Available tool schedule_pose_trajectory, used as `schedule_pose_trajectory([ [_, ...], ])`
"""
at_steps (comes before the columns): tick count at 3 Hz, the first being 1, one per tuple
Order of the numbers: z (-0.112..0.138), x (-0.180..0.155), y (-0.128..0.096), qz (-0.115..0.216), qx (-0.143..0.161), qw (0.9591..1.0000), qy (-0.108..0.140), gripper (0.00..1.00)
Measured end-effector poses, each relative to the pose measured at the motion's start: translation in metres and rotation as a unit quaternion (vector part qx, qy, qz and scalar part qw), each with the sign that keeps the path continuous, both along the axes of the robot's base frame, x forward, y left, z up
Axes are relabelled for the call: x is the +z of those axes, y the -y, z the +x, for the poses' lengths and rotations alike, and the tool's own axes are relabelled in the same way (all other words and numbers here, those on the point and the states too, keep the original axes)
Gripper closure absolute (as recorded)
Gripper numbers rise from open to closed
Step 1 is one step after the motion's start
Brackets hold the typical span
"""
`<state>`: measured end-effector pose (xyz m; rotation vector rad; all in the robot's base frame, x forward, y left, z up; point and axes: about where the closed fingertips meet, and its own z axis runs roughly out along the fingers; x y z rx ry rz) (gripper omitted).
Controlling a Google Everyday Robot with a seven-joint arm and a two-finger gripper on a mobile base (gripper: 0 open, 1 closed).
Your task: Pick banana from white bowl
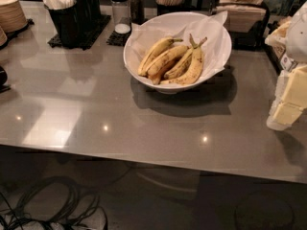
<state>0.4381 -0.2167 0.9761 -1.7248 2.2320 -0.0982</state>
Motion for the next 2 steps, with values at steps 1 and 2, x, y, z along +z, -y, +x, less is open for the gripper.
schedule_pose_trajectory([
  [1,0.0,0.0,0.0,0.0,0.0,1.0,0.0,0.0],
  [2,0.026,0.016,-0.007,-0.001,0.026,0.9994,0.024,0.0],
])
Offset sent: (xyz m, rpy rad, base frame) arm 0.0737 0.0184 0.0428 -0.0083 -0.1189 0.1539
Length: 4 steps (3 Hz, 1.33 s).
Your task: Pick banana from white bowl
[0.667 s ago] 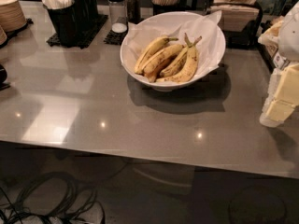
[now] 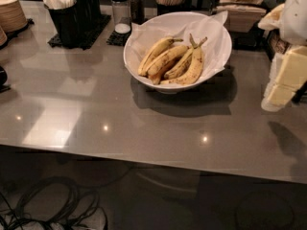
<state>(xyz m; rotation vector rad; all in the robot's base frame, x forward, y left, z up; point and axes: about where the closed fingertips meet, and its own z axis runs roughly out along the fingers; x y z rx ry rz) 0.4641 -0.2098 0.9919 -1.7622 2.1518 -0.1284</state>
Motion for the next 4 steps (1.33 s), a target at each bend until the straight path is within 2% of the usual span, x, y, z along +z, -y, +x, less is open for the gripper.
schedule_pose_trajectory([
  [1,0.044,0.013,-0.014,0.01,0.057,0.9983,0.006,0.0],
  [2,0.089,0.024,-0.041,0.023,0.108,0.9938,0.005,0.0],
  [3,0.104,0.054,-0.048,0.035,0.109,0.9921,0.05,0.0],
  [4,0.114,0.037,-0.055,0.035,0.119,0.9915,0.039,0.0],
])
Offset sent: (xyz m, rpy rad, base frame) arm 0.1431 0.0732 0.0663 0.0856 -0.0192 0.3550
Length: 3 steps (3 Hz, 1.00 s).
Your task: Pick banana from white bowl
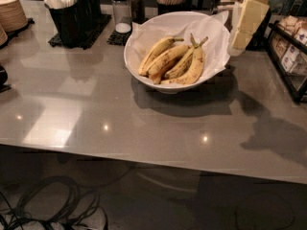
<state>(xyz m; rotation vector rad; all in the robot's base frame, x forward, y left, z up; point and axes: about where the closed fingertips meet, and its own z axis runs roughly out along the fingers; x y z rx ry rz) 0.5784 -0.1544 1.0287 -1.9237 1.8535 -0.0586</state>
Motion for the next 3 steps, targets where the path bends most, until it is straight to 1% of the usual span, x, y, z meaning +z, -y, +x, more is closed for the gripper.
schedule_pose_trajectory([
  [1,0.03,-0.011,-0.038,0.009,0.06,0.9982,0.003,0.0],
  [2,0.064,-0.008,-0.084,0.015,0.117,0.9927,0.028,0.18],
  [3,0.07,-0.011,-0.087,0.018,0.115,0.9927,0.033,0.16],
])
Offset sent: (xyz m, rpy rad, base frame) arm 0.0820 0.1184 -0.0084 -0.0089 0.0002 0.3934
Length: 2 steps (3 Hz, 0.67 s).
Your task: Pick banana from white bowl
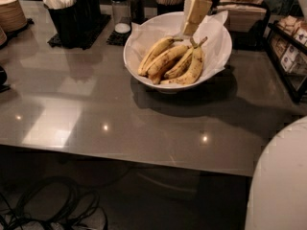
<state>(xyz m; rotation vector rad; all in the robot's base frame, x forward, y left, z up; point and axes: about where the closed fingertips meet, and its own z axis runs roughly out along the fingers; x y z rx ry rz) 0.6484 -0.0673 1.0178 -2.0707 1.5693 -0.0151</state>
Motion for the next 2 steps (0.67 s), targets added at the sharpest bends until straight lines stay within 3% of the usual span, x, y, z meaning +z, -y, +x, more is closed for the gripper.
schedule_pose_trajectory([
  [1,0.015,-0.033,-0.01,-0.009,0.003,0.9998,-0.018,0.0],
  [2,0.029,-0.066,-0.022,-0.01,0.017,0.9993,-0.031,0.0],
])
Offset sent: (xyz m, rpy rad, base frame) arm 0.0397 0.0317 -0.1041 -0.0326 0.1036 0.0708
